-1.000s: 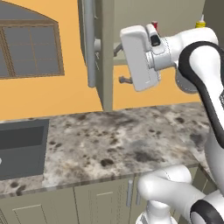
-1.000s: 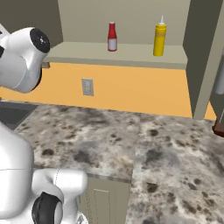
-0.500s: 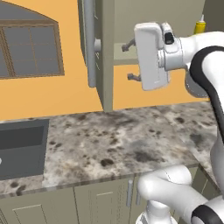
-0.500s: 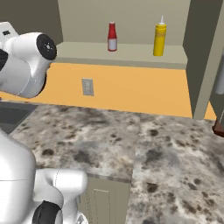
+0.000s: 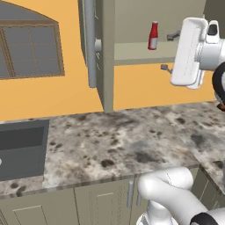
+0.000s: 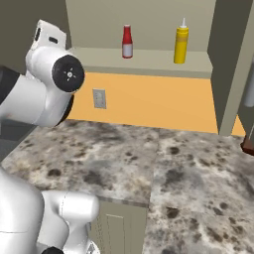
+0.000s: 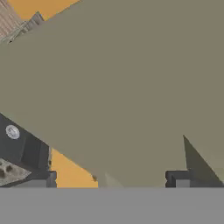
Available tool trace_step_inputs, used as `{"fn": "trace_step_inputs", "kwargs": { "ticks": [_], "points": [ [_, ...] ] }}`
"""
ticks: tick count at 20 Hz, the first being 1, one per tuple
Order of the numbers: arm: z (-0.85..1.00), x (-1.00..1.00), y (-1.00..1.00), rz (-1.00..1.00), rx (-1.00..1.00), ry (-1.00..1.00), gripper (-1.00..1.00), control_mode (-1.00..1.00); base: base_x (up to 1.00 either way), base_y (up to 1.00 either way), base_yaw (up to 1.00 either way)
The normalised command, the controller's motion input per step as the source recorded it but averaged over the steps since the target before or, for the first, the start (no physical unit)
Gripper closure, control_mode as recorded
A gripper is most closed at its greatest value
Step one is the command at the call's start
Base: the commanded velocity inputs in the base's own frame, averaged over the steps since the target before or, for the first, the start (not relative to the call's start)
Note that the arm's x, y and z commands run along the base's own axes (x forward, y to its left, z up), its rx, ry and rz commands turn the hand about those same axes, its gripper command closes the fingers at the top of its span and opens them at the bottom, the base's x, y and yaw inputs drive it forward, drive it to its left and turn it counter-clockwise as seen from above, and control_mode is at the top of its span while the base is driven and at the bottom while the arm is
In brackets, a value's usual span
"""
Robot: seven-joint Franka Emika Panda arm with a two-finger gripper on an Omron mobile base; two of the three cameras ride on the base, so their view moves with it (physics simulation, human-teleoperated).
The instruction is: Move the ketchup and mustard from the cabinet to the dining counter.
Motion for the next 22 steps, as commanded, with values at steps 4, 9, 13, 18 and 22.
{"fn": "trace_step_inputs", "kwargs": {
  "ticks": [4,9,13,18,22],
  "points": [
    [0.0,0.05,-0.23,-0.54,0.51,0.67,-1.0,-1.0,0.0,0.0,0.0],
    [0.0,0.1,-0.37,-0.43,0.52,0.66,-1.0,-1.0,0.0,0.0,0.0],
    [0.0,0.09,-0.54,-0.36,0.46,0.44,-1.0,-1.0,0.0,0.0,0.0],
    [0.0,0.24,-0.58,-0.26,0.29,0.1,-1.0,-1.0,0.0,0.0,0.0],
    [0.0,0.26,-0.31,-0.22,0.25,0.0,-1.0,-1.0,0.0,0.0,0.0]
  ]
}}
